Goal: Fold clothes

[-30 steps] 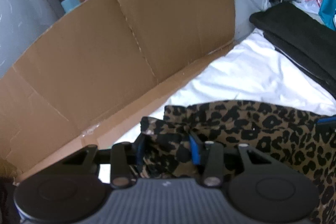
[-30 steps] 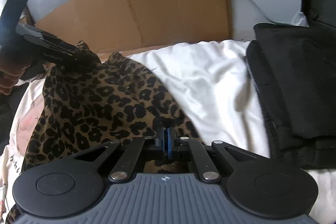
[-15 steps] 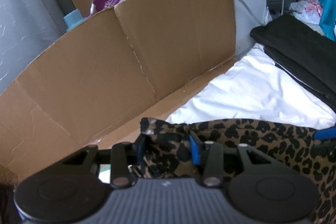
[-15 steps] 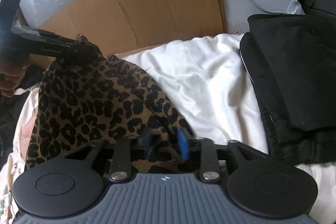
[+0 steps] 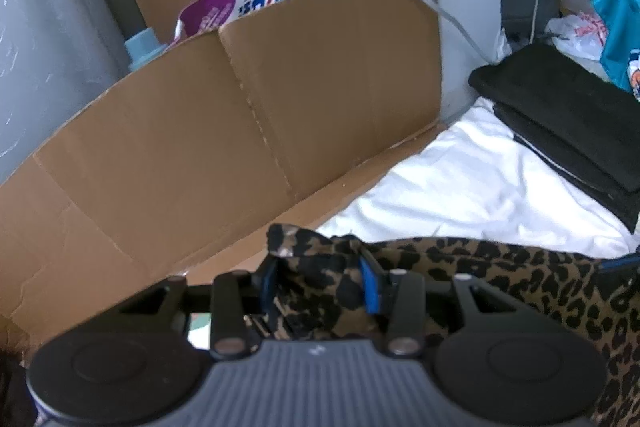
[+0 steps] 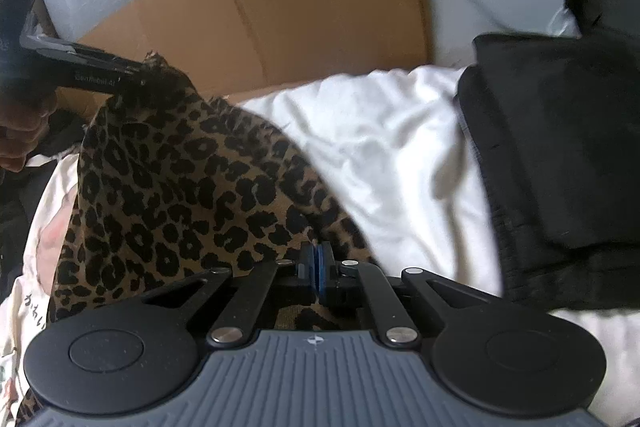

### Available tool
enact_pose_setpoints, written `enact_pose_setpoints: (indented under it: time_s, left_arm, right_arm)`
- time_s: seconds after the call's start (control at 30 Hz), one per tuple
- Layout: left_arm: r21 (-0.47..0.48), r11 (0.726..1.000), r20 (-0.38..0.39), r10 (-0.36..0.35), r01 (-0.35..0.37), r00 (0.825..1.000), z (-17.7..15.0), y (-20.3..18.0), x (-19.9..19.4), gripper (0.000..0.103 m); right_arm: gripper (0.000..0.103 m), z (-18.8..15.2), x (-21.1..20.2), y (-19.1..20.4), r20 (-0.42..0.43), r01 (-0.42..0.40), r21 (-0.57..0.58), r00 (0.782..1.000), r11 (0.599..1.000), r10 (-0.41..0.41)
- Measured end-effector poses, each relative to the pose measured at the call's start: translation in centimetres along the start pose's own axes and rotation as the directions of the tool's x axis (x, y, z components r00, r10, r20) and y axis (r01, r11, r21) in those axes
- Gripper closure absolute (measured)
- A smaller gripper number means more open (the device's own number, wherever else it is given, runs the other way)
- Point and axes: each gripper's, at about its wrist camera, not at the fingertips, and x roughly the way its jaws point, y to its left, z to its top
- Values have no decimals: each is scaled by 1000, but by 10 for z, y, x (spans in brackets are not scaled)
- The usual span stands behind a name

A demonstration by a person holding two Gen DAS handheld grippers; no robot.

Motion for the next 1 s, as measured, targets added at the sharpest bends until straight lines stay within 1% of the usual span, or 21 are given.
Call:
enact_pose_setpoints:
  time_s: [0.3,0.43,0.57,0.67,0.73,0.8,0.87,0.9,0.93,1.0]
  left_arm:
    - [-11,1000,-5,11,-11,1000,5,-7,22,59]
    - [-9,1000,-3,17,-17,1000,5,-10,30,59]
    - [-27,999,-31,27,-28,999,0,-8,43,59]
    - [-34,999,-48,27,-28,999,-5,-7,49,59]
    - [-30,999,-57,27,-29,998,-9,-7,52,59]
    - [-25,999,-62,27,-28,998,-12,-7,54,59]
    - [-19,999,-65,26,-27,998,-14,-7,55,59]
    - [-15,1000,-65,25,-26,998,-15,-7,56,59]
    - [-10,1000,-65,24,-25,998,-15,-7,56,59]
    - [-10,1000,-71,21,-22,997,-17,-6,56,59]
  right_arm:
    - [103,4,-9,-10,11,48,16,999,999,-48]
    - [103,5,-12,-17,8,32,49,999,998,-33]
    - [102,5,-14,-20,33,-13,71,999,997,11]
    - [97,5,-9,-23,29,-30,86,999,996,28]
    - [91,4,-4,-25,21,-46,98,999,994,44]
    - [90,4,-1,-24,19,-67,101,998,993,65]
    - [86,4,2,-20,17,-86,90,996,992,84]
    - [80,4,4,-18,13,-91,83,996,992,90]
    - [77,4,7,-16,9,-97,76,995,992,96]
    - [77,2,12,-13,-4,-100,72,995,992,100]
